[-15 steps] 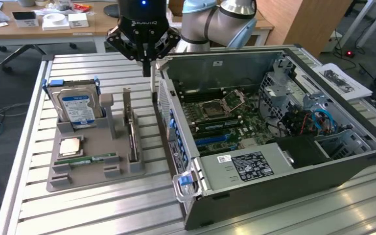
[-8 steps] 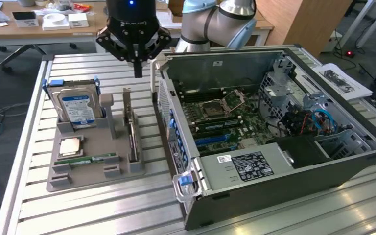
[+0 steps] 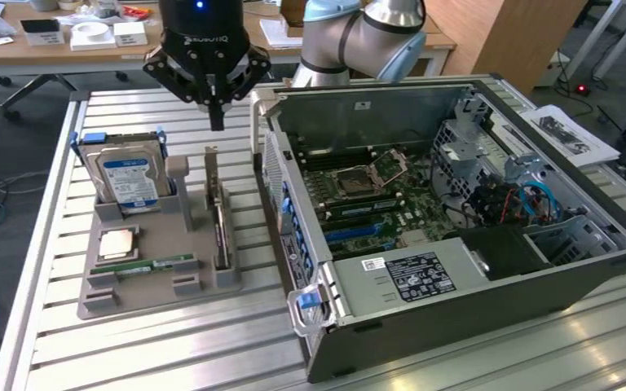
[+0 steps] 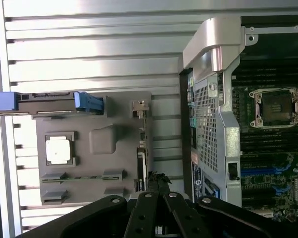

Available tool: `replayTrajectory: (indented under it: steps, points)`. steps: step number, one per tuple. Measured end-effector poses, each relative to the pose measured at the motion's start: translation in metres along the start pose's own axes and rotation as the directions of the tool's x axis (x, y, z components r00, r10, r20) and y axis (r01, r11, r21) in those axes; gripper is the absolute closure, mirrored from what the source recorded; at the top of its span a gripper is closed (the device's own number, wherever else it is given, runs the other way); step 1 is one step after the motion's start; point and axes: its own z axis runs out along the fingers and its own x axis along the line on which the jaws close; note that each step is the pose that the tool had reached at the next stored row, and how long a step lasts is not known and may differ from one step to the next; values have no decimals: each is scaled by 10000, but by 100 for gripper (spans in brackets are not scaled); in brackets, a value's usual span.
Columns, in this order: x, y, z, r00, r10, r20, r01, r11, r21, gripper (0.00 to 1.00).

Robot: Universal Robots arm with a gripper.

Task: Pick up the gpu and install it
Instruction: 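Reach for the gpu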

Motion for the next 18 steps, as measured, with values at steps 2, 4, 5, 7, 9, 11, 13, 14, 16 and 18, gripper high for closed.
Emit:
replayTrajectory:
  steps: [2, 4, 5, 7, 9, 11, 13, 14, 16, 18]
  points:
    - [41, -3, 0, 10000, 0, 0, 0, 10000, 1, 89]
    - [78, -6, 0, 10000, -1, 0, 1, 10000, 0, 89]
    - [92, -7, 0, 10000, 0, 0, 0, 10000, 0, 89]
    - [97, -7, 0, 10000, -1, 0, 1, 10000, 0, 89]
    - [97, -8, 0, 10000, -2, 0, 2, 10000, 0, 89]
    - [99, -7, 0, 10000, 1, 0, -1, 10000, 0, 89]
    - [99, -7, 0, 10000, 0, 0, 0, 10000, 0, 89]
    - [100, -10, -1, 10000, 1, 0, -1, 10000, 0, 89]
    - [98, -25, -1, 10000, 1, -1, -1, 10000, 1, 89]
    - [96, -53, -2, 10000, 1, 0, -1, 10000, 0, 89]
